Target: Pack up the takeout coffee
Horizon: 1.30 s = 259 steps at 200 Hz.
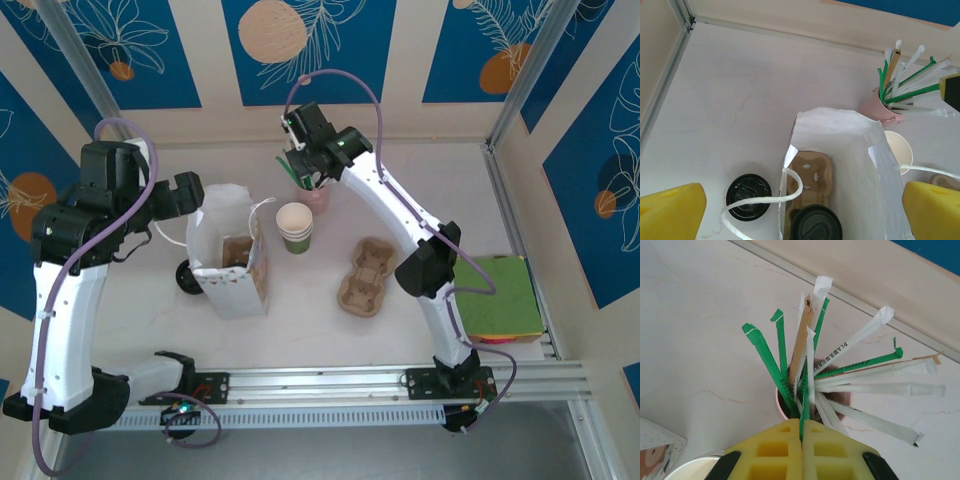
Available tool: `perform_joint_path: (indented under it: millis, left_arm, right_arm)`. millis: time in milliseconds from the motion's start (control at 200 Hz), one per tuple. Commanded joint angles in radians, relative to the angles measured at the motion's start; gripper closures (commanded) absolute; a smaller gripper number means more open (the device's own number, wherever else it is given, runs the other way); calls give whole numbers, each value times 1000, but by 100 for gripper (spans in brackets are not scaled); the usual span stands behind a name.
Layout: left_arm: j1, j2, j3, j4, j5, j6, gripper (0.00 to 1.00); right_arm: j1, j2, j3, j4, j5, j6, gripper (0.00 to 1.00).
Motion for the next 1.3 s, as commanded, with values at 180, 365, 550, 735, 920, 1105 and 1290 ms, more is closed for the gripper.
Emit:
perform_joint_path:
  millis: [180,365,550,735,920,1105,1290]
  left_arm:
    - [11,-23,-28,33,16,-20,0]
    - [12,-20,-42,49,18,-29,0]
    - [11,-22,-51,57,23,-39,0]
    - [12,-35,-76,72,16,-61,0]
    - [12,-57,-103,79,11,-85,0]
    - [12,-82,-104,64,-11,-90,0]
    - [12,-102,-96,42,-23,-87,0]
  right_arm:
    - [-5,-86,16,-28,-25,38,100]
    - [-6,-156,17,-35,-67,53,100]
    - [-4,-222,20,-35,-97,76,100]
    - [-4,-322,-16,1,-213,106,100]
    - [2,-450,-153,155,-442,156,100]
    - [38,-458,-174,211,-580,180,100]
    - [101,-376,-108,165,-594,148,100]
